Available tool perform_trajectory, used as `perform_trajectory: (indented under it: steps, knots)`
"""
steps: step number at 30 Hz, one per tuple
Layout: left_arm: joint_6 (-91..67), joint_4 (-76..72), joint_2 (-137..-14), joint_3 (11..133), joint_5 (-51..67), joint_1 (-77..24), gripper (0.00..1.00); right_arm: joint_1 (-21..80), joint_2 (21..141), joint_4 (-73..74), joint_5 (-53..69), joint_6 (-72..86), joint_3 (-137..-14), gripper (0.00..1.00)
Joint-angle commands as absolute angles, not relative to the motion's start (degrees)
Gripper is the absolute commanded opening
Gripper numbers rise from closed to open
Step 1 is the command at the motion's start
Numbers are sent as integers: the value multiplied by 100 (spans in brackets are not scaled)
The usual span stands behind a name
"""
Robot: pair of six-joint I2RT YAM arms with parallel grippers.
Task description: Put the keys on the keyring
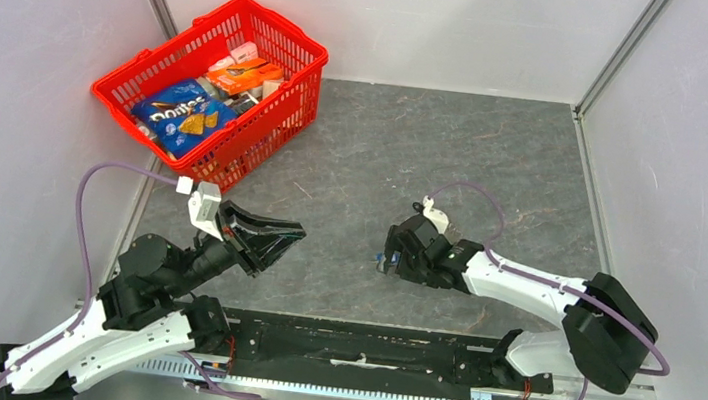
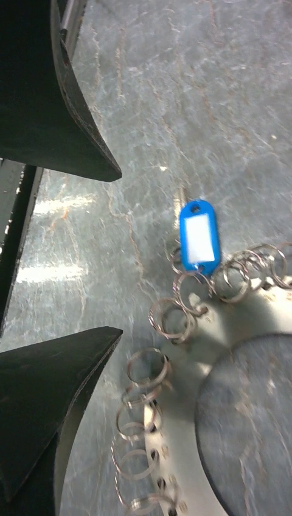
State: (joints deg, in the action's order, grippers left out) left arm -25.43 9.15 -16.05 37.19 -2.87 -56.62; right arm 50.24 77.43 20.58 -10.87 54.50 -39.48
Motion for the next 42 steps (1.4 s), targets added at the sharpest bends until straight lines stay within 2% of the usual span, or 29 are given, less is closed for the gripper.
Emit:
perform_trajectory:
  steps: [1, 12, 19, 24, 28, 30, 42]
  knots:
    - [-2316, 651, -1697, 3885, -224, -5658, 30, 5335, 7846, 1908, -1071, 5855, -4225, 97]
    - [-2285, 789, -1612, 3902, -211, -5655, 30, 5528, 8402, 1588, -1861, 6855, -4119, 95]
    - [-2227, 878, -1614, 3938, -211, -5659, 31, 5493, 8500, 1503, -2358, 7188, -3886, 88]
    - [-2196, 910, -1634, 3936, -228, -5659, 31, 5425, 8502, 1208, -2418, 7421, -3594, 75]
    - [-2179, 923, -1644, 3938, -234, -5658, 31, 5342, 8427, 1075, -2456, 7480, -3397, 58]
    - [-2167, 932, -1652, 3940, -246, -5658, 31, 5312, 8389, 1057, -2465, 7489, -3329, 53]
    - [-2162, 905, -1770, 3937, -270, -5659, 31, 5117, 8171, 1055, -2491, 7505, -2989, 32]
